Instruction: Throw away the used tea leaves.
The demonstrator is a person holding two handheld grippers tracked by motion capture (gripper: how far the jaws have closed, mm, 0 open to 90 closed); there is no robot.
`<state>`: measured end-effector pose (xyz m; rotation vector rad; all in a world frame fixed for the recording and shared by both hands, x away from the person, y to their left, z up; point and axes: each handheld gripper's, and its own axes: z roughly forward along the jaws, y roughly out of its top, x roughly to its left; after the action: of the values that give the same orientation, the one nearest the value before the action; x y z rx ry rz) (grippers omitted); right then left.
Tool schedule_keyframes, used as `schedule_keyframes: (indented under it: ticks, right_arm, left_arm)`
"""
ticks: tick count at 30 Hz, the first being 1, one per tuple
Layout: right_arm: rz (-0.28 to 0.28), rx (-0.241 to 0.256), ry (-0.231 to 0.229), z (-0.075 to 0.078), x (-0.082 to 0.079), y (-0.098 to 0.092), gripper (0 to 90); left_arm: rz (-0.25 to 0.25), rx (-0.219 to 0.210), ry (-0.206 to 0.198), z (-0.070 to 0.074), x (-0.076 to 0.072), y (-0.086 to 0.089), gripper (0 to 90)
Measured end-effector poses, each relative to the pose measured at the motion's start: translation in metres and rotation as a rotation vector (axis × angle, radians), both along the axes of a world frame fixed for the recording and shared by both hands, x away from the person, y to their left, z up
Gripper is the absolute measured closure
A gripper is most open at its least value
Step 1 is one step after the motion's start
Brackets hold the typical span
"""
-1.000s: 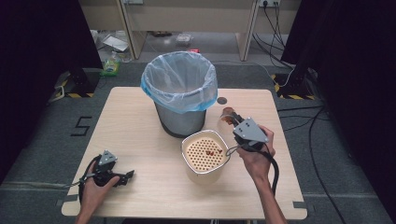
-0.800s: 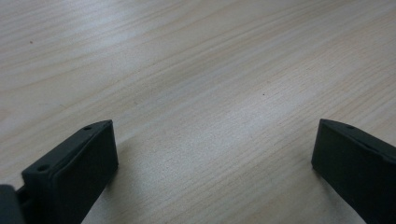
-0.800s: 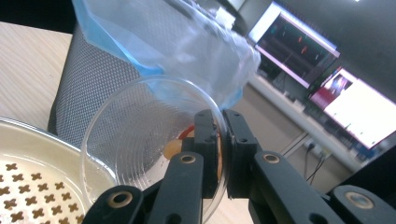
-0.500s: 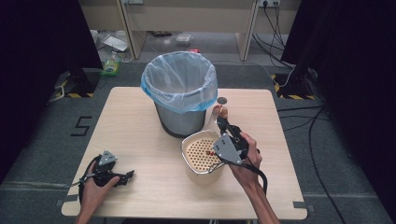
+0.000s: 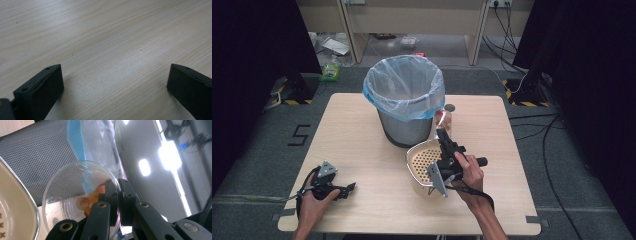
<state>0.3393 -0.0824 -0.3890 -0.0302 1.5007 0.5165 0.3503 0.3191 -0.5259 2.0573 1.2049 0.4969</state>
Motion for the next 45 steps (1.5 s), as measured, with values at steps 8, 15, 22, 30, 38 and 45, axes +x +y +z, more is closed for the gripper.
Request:
schedule_keyframes:
  ticks: [8,15,22,30,38,45]
  right_arm:
    - [0.002,-0.024,-0.028,-0.008,0.000,0.004,87.1]
    - [-0.009,-0.001,-0.079,-0.012,-0.003,0.004,87.1]
    - [-0.036,0.023,-0.137,-0.010,-0.006,0.006,87.1]
    - [-0.075,0.004,-0.191,-0.012,-0.003,0.004,87.2]
    - [-0.054,-0.010,-0.196,-0.021,-0.003,0.008,87.1]
    - [-0.052,-0.026,-0.213,-0.020,-0.005,0.009,87.2]
  left_arm:
    - [0.000,0.000,0.000,0.000,0.000,0.000,0.0]
    - [0.000,-0.003,0.001,0.000,0.000,0.000,0.0]
    - [0.000,-0.002,0.000,0.000,0.000,0.000,0.0]
    - [0.000,0.001,-0.001,0.000,0.000,0.000,0.0]
    - [0.000,-0.001,0.000,0.000,0.000,0.000,0.0]
    - [0.000,0.001,-0.001,0.000,0.000,0.000,0.0]
